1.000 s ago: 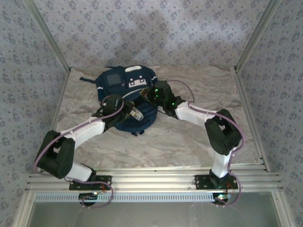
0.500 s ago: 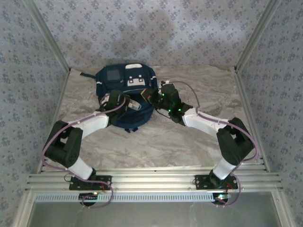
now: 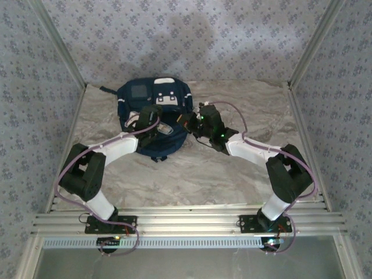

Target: Pack the student bag

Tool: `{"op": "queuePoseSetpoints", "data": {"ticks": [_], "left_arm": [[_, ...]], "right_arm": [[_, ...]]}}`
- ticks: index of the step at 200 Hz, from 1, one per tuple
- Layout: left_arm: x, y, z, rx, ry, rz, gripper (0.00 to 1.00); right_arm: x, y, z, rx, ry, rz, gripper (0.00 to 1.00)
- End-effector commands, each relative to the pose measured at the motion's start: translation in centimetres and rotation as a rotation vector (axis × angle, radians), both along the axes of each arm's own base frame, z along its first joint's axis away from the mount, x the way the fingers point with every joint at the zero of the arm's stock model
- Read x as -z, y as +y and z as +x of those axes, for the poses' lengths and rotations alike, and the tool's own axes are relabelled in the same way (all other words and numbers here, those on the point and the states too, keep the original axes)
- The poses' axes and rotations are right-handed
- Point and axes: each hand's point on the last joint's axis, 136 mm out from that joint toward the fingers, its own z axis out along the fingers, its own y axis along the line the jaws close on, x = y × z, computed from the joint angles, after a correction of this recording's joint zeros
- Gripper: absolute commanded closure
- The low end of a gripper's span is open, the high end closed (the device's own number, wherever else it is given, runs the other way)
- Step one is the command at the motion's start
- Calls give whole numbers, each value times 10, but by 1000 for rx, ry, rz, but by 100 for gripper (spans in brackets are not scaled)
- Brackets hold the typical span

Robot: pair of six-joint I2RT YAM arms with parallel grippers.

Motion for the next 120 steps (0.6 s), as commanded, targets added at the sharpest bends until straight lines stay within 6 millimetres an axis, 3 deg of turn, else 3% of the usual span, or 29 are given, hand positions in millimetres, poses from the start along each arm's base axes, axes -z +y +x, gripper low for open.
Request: {"op": "queuePoseSetpoints", "data": {"ticks": [1, 28, 51, 88, 120], "left_arm": [[-10, -18, 0, 109, -12, -10, 0], [-11, -44, -28, 312, 47, -6, 0], [-14, -44, -63, 401, 83, 79, 0], [-27, -6, -98, 386, 81, 221, 0], [-38, 43, -97, 339, 49, 360, 0]], "right_arm": [[4, -5, -12, -96, -42, -128, 98], [20, -2, -21, -169, -29, -197, 90], [33, 7, -25, -209, -18, -217, 86], [48, 34, -21, -267, -4, -208, 84], [50, 58, -11, -301, -12, -196, 80]]}}
